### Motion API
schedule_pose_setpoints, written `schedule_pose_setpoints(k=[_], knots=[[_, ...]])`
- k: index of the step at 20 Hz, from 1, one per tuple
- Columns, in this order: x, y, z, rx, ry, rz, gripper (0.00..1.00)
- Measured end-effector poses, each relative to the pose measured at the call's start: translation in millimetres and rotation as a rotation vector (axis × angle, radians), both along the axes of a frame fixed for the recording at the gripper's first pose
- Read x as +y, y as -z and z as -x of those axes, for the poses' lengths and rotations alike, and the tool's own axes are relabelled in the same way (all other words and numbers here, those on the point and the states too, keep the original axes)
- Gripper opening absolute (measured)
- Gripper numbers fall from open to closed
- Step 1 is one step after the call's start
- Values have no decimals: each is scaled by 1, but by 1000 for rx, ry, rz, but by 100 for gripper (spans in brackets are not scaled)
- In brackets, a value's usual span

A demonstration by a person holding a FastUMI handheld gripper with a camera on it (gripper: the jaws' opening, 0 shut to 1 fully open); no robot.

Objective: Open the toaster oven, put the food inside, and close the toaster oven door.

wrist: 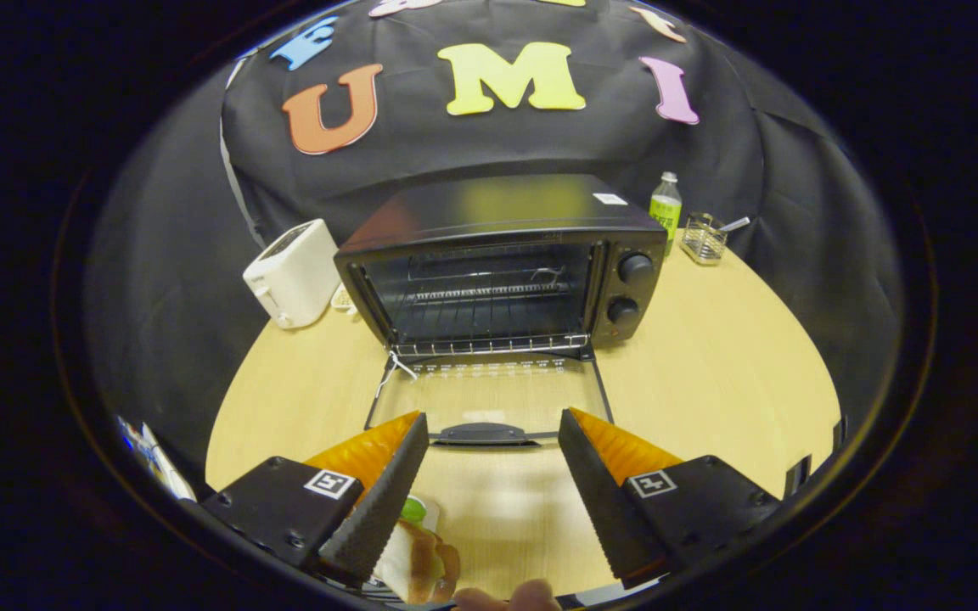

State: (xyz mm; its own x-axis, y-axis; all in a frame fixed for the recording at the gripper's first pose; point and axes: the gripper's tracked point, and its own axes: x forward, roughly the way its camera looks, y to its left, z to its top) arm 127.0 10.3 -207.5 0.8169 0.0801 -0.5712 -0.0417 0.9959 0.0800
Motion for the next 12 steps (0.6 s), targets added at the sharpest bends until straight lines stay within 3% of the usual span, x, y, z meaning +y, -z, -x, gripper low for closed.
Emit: schedule_pose_setpoints(k=[8,12], knots=[[5,-16,61,-9,-43,-10,100],[10,0,91,26,-76,-17,100]])
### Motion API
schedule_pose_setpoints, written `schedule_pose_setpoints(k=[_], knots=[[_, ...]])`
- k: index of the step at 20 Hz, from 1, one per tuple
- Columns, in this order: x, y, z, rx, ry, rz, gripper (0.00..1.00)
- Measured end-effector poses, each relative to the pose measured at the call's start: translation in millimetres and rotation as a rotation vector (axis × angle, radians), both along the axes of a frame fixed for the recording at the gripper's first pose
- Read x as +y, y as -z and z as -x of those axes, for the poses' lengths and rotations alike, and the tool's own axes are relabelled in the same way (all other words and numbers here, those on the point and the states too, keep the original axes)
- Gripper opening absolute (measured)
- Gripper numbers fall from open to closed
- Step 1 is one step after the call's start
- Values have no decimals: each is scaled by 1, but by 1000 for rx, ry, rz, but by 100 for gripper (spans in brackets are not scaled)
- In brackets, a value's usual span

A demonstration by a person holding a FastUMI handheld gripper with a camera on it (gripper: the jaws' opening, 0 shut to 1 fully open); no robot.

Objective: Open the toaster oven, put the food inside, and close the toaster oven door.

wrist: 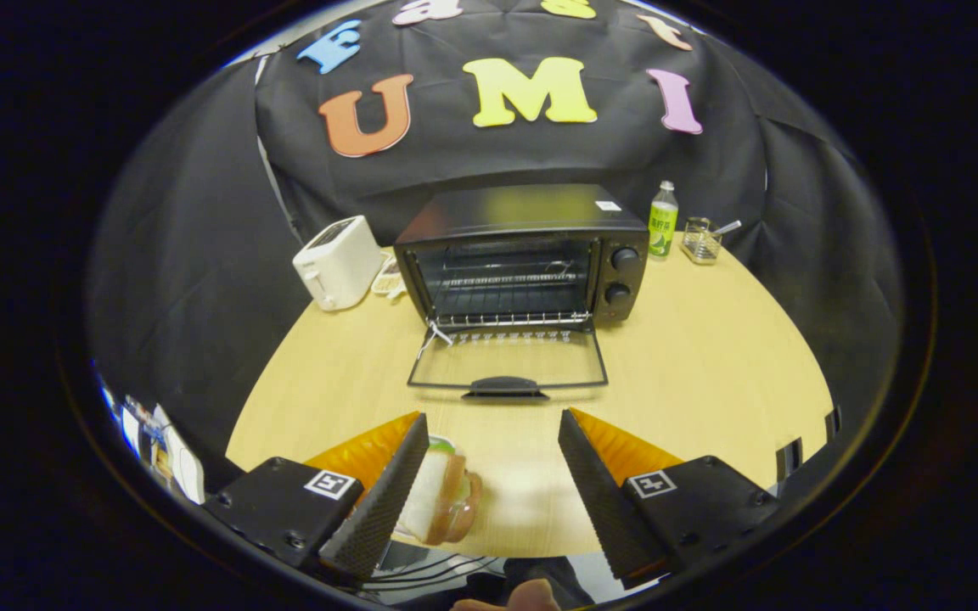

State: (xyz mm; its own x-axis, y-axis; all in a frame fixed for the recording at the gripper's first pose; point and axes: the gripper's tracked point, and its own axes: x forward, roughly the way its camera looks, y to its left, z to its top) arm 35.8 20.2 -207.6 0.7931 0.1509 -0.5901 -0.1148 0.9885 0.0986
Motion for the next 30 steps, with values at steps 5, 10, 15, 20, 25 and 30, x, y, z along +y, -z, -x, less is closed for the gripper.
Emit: schedule_pose_setpoints(k=[5,10,15,20,25,30], knots=[[8,21,30,74,-17,-45,100],[17,54,44,198,-16,-113,100],[38,81,46,324,-20,-235,100],[44,97,30,399,-9,-335,98],[51,101,19,473,2,-446,68],[59,89,18,501,-30,-486,39]])
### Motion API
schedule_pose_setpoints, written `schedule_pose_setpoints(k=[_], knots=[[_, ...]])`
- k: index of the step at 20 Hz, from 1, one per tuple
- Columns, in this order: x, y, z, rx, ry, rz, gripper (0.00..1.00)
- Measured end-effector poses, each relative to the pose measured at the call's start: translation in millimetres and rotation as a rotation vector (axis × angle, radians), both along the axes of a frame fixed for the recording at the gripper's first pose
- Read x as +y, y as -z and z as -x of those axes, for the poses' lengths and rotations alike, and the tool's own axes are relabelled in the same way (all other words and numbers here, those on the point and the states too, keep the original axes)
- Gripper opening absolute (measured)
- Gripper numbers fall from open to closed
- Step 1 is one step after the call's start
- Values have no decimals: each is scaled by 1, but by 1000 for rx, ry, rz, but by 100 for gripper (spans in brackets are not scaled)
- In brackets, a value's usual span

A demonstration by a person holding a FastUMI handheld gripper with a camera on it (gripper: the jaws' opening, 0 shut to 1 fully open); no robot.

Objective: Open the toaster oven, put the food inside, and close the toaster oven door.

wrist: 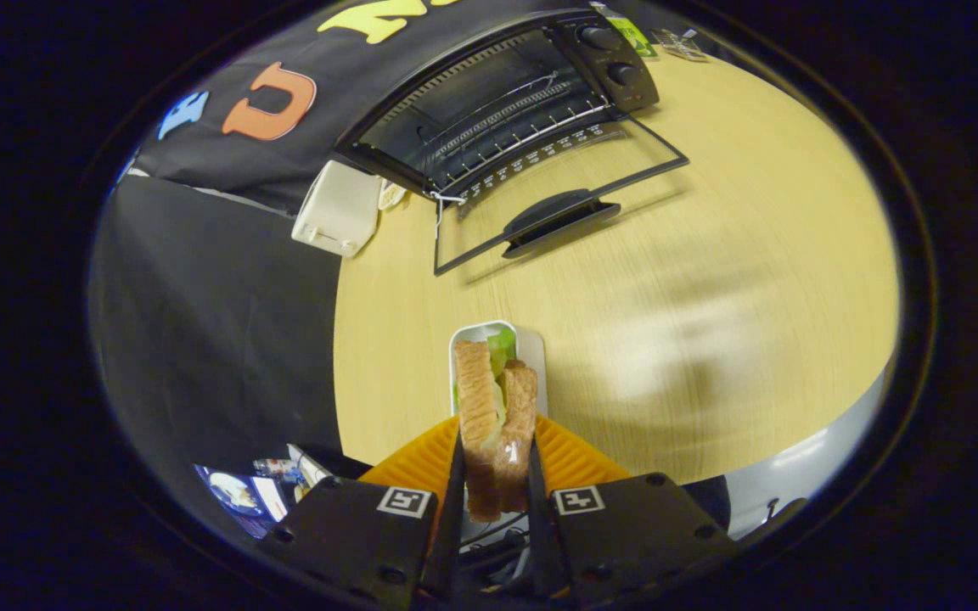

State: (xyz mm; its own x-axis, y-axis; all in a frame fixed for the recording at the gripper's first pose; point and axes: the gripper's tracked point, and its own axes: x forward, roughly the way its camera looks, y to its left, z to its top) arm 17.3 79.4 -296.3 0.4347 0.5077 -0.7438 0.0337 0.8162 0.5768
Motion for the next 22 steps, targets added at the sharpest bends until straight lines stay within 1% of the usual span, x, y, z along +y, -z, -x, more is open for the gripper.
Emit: schedule_pose_setpoints(k=[1,2,6,10,13,16,19,22], knots=[[1,-6,1,-9,-10,-2,36],[0,-12,0,-16,-11,-7,35],[-1,-40,-2,-27,-9,-63,35],[-8,-75,-18,-108,9,-116,34],[-18,-96,-41,-145,73,-188,34],[-32,-102,-70,-188,140,-215,34],[-42,-100,-108,-199,247,-278,34],[-46,-103,-148,-225,327,-364,34]])
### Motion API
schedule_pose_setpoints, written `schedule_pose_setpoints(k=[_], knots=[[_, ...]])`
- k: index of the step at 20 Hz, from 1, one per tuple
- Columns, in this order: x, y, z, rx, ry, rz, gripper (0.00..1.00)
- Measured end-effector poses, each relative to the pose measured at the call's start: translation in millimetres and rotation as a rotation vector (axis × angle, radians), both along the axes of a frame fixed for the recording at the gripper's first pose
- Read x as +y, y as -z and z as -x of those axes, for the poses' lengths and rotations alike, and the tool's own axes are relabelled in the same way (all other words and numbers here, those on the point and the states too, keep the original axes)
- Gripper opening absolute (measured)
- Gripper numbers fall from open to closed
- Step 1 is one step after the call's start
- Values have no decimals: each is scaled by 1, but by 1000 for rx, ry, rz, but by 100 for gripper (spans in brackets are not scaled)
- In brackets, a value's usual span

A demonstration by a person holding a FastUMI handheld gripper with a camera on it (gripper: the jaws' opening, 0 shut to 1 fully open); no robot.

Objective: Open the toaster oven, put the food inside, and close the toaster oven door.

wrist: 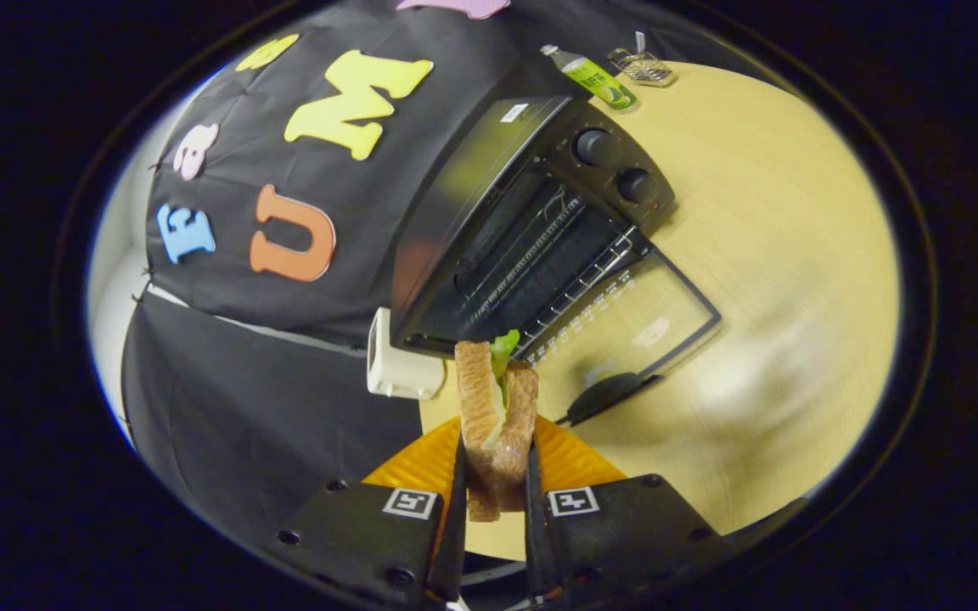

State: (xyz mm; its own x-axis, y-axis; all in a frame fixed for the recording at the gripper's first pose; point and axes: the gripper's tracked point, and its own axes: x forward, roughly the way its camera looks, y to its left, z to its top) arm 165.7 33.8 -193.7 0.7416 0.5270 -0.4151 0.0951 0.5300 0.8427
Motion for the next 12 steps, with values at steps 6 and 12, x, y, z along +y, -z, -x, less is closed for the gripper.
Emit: schedule_pose_setpoints(k=[6,12], knots=[[-11,9,-75,-29,156,-214,34],[-27,23,-128,-66,360,-340,36]])
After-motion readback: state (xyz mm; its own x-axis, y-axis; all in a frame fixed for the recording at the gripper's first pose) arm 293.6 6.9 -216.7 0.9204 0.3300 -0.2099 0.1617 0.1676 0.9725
